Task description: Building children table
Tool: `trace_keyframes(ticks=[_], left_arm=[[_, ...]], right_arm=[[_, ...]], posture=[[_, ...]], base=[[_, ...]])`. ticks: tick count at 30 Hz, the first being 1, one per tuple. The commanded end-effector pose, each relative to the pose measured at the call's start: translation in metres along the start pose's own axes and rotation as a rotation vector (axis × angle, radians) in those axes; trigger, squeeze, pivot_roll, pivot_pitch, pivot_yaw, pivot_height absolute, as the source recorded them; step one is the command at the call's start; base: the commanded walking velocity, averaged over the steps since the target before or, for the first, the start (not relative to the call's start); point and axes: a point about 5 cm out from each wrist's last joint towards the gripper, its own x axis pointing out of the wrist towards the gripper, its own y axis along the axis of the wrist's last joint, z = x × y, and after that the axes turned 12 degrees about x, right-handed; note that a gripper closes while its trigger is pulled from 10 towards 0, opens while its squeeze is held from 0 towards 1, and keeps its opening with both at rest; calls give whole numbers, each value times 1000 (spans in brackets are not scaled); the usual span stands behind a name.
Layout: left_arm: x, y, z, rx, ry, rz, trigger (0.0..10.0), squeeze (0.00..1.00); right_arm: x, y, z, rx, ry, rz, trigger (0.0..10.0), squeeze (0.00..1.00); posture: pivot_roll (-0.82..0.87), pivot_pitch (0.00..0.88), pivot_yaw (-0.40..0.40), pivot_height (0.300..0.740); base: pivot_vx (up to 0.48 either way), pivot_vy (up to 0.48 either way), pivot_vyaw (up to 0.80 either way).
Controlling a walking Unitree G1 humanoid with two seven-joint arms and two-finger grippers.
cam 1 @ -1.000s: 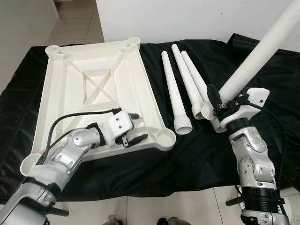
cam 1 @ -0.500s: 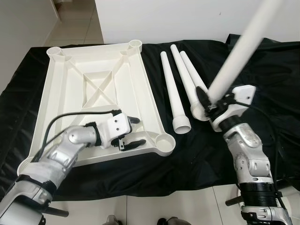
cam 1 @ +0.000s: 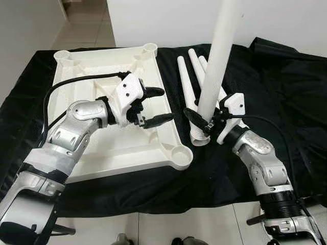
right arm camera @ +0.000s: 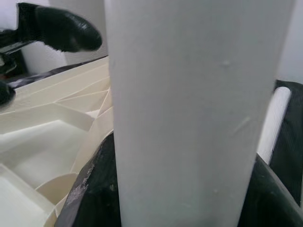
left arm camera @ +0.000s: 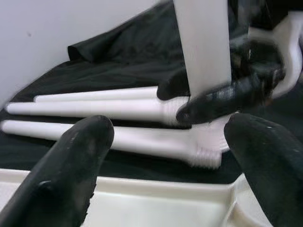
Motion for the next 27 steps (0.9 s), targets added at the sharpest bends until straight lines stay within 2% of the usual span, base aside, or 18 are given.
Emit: trace_keyframes(ticks=[1,2,4,5,6,8,9,13,15,23,27], left_arm=[[6,17,-4,-44,-27,95,10000,1000],[10,23,-5,-77,-29,134,10000,1000],[10,23,-5,-77,-29,134,10000,1000],[13,27,-5,-98,-31,164,10000,1000],[15,35,-6,-126,-30,211,10000,8],[16,41,-7,-151,-33,241,10000,8],[16,50,-7,-180,-71,288,10000,0],[15,65,-6,-236,-157,363,10000,0],[17,67,-7,-270,-178,365,10000,0],[23,67,-6,-279,-214,335,10000,0],[31,70,-8,-306,-223,299,10000,0]], right_arm=[[3,-1,-3,1,56,-32,10000,0],[4,-2,-4,2,81,-48,10000,0],[4,-2,-4,2,81,-48,10000,0],[4,-3,-5,1,101,-59,10000,0],[4,-4,-7,-1,122,-72,10000,0],[4,-4,-8,-3,138,-82,10000,0],[4,-5,-10,0,164,-95,10000,0],[3,-6,-13,7,224,-125,10000,0],[2,-6,-14,9,251,-144,10000,0],[1,-7,-18,9,318,-181,10000,0],[0,-7,-20,8,375,-216,10000,0]], posture=[[-29,82,2,740],[-29,77,0,740],[-29,77,0,740],[-29,77,0,740],[-30,75,-3,740],[-30,75,-3,740],[-31,64,-6,740],[-34,54,-7,740],[-35,50,-6,740],[-37,36,-2,740],[-39,36,0,740]], base=[[0,0,0],[0,0,0],[0,0,0],[0,0,0],[0,0,0],[0,0,0],[0,0,0],[0,0,0],[0,0,0],[0,0,0],[0,0,0]])
